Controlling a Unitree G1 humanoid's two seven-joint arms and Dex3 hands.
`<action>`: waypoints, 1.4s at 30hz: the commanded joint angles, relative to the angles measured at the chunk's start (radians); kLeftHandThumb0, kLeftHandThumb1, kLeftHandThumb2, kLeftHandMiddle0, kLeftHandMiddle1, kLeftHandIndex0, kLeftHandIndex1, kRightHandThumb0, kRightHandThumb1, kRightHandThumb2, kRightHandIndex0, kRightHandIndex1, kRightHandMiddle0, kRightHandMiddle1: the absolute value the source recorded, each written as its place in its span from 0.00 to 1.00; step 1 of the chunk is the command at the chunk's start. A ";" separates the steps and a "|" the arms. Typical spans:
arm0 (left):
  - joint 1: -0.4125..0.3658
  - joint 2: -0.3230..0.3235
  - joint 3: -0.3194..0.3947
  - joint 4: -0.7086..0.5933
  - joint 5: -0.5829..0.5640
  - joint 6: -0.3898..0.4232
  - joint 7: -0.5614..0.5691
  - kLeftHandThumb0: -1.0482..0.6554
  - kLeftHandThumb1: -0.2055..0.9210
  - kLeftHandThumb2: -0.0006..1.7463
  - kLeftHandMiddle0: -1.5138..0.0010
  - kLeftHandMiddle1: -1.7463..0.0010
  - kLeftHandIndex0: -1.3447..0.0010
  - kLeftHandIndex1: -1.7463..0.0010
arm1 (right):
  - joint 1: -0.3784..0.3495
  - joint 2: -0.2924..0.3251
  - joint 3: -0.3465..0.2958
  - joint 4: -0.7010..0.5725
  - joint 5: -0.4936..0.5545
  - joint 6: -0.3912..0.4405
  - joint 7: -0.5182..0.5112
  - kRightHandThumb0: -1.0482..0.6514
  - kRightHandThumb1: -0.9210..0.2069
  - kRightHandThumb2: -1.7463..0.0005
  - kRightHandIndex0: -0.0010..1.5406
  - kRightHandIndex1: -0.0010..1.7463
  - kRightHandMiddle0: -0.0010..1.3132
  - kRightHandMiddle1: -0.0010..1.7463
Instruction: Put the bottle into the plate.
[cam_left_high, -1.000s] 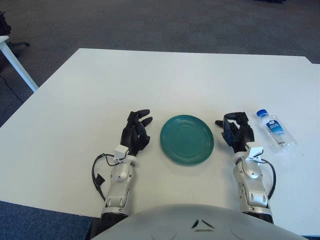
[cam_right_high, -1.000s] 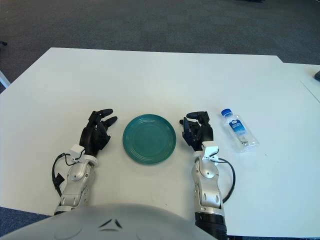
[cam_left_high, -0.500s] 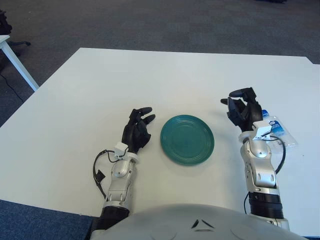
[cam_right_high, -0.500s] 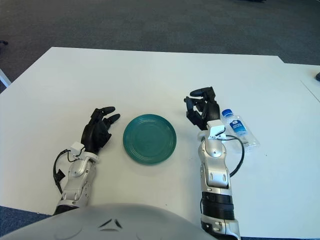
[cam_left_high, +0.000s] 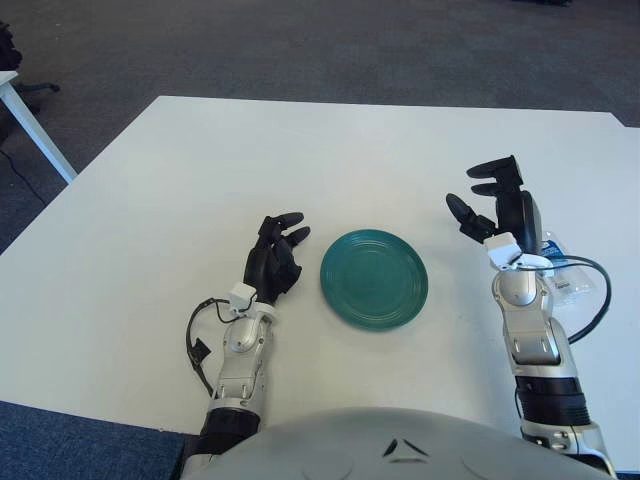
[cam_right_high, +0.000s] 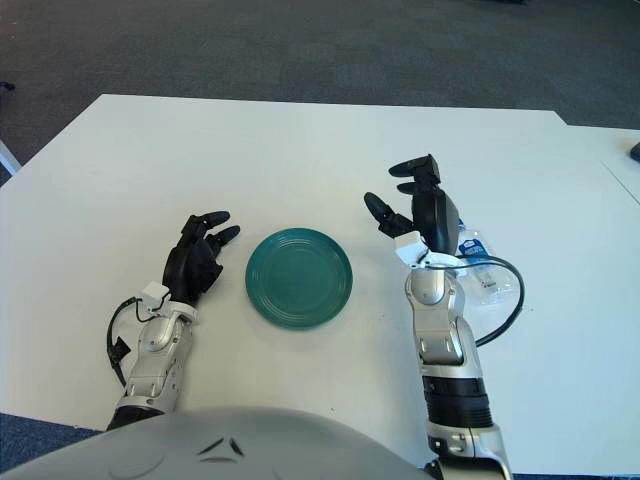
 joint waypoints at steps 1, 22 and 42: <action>0.012 0.006 0.010 0.066 -0.003 0.042 0.000 0.23 1.00 0.52 0.70 0.59 0.81 0.34 | -0.066 -0.085 0.033 0.054 -0.162 0.053 -0.025 0.21 0.00 0.72 0.16 0.44 0.00 0.64; -0.049 0.037 0.055 0.197 -0.080 -0.079 -0.125 0.25 1.00 0.55 0.72 0.61 0.84 0.34 | -0.129 -0.248 0.117 0.157 -0.403 0.231 0.065 0.18 0.00 0.77 0.14 0.20 0.00 0.44; -0.074 0.054 0.065 0.236 -0.085 -0.093 -0.161 0.25 1.00 0.55 0.74 0.63 0.86 0.35 | -0.163 -0.336 0.176 0.157 -0.549 0.400 0.363 0.01 0.00 0.56 0.01 0.05 0.00 0.15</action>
